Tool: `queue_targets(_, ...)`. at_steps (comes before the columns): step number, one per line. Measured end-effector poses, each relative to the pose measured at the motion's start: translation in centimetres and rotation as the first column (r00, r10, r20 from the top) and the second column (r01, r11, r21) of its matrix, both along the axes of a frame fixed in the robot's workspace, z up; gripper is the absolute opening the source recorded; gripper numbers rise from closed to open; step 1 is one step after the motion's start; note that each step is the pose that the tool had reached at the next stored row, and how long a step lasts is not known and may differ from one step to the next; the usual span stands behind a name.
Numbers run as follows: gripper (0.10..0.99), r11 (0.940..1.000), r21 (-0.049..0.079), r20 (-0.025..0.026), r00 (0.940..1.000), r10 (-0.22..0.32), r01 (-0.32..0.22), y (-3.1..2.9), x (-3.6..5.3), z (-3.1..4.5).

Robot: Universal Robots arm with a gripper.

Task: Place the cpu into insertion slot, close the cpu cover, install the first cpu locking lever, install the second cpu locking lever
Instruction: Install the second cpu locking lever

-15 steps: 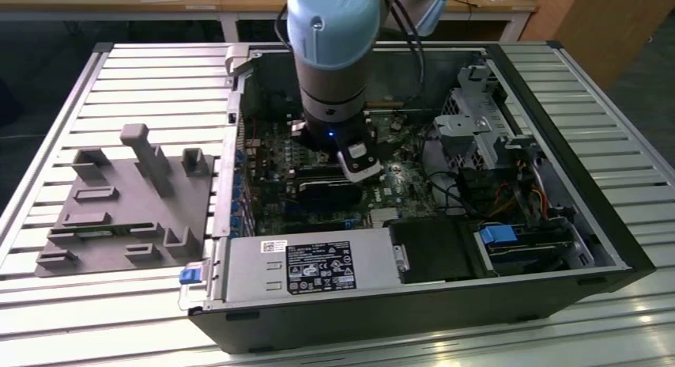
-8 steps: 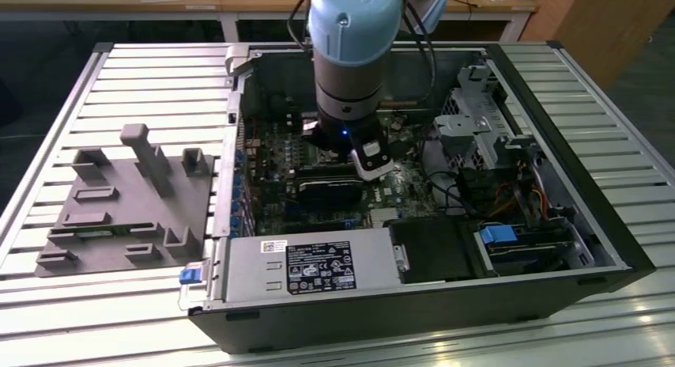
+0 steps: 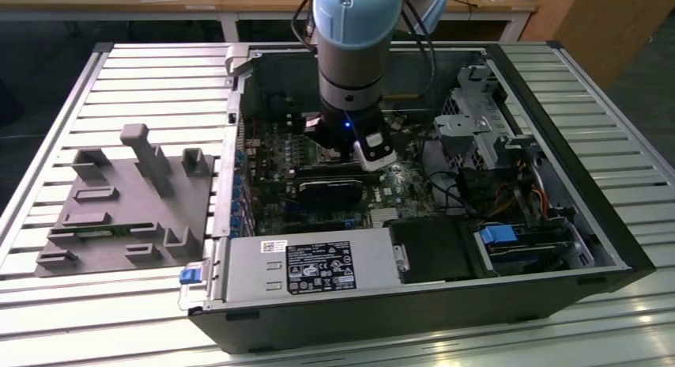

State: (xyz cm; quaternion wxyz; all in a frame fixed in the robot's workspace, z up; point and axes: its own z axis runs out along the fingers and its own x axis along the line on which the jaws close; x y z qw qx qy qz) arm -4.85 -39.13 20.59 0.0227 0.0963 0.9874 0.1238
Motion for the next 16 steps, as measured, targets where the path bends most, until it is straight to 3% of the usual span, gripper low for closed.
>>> queue_targets(4, 0.106, 0.9991, -0.042, 0.0, 1.0, 0.0, 0.0, 1.18, 0.0, -0.01)
queue_targets(7, 0.106, 0.9979, -0.065, -0.0001, 1.0, 0.0, 0.0, 2.01, 0.0, 0.0)
queue_targets(16, 0.106, 0.9976, -0.069, -0.0001, 1.0, 0.0, 0.0, 3.61, 0.0, 0.06)
